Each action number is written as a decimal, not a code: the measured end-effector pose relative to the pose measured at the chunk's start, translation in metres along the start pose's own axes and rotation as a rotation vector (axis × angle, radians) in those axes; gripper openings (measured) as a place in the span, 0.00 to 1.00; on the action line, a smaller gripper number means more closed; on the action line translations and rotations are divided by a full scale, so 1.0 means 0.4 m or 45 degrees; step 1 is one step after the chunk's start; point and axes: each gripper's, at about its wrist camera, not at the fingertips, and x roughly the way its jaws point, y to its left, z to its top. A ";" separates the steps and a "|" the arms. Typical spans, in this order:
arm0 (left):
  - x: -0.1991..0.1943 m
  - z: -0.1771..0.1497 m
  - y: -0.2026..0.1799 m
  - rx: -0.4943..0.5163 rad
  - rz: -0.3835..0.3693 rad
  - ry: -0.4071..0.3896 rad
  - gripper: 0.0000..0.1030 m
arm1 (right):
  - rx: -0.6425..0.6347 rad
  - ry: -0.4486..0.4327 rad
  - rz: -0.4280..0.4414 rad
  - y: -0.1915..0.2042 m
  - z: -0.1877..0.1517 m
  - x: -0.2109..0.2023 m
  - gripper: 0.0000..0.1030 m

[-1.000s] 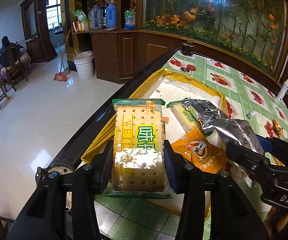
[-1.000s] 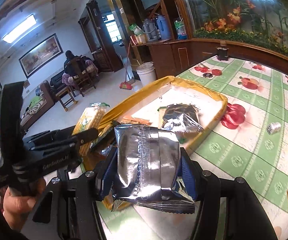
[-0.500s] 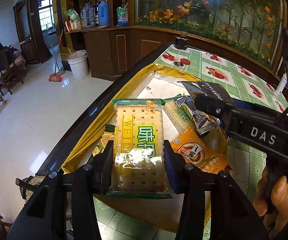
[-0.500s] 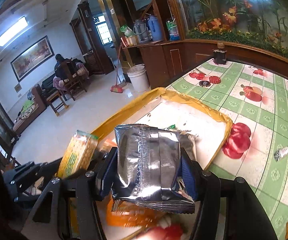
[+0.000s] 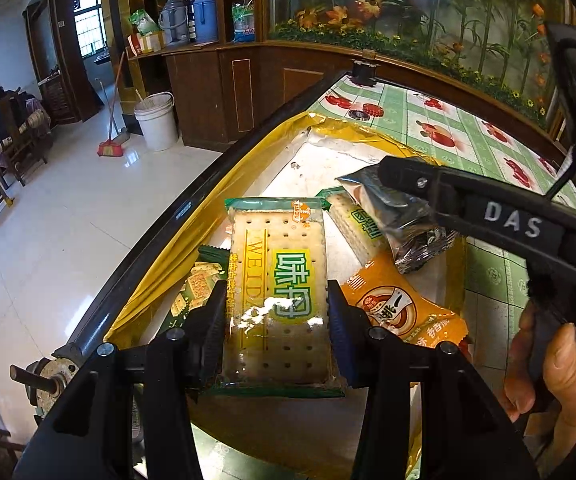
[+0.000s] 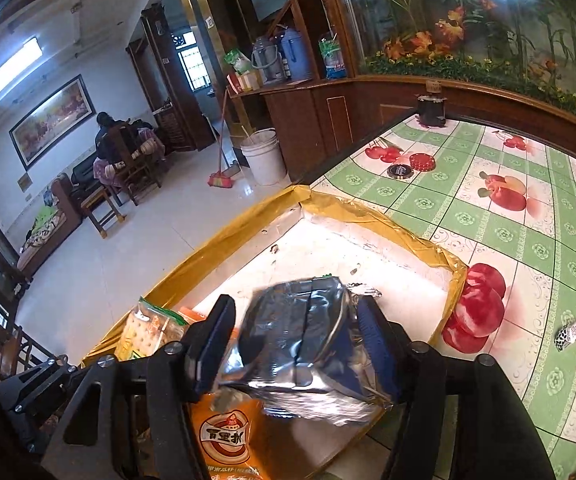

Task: Organize snacks

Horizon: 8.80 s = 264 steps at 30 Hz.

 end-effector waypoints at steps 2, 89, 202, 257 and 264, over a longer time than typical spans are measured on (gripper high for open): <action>-0.001 0.001 -0.001 0.003 0.016 0.002 0.45 | 0.000 -0.015 -0.004 -0.002 0.000 -0.014 0.67; -0.031 -0.092 -0.848 0.820 -0.514 0.210 0.71 | 0.419 -0.047 -0.374 -0.626 -0.498 -0.635 0.35; -0.035 -0.013 -0.453 0.312 -0.666 0.030 0.10 | 0.580 -0.288 -0.163 -0.541 -0.465 -0.701 0.44; -0.142 -0.095 0.000 0.044 -0.054 -0.132 0.11 | 0.025 -0.039 0.135 -0.013 -0.269 -0.391 0.44; -0.131 -0.102 0.020 0.019 -0.052 -0.110 0.11 | 0.031 -0.035 0.139 -0.014 -0.269 -0.385 0.44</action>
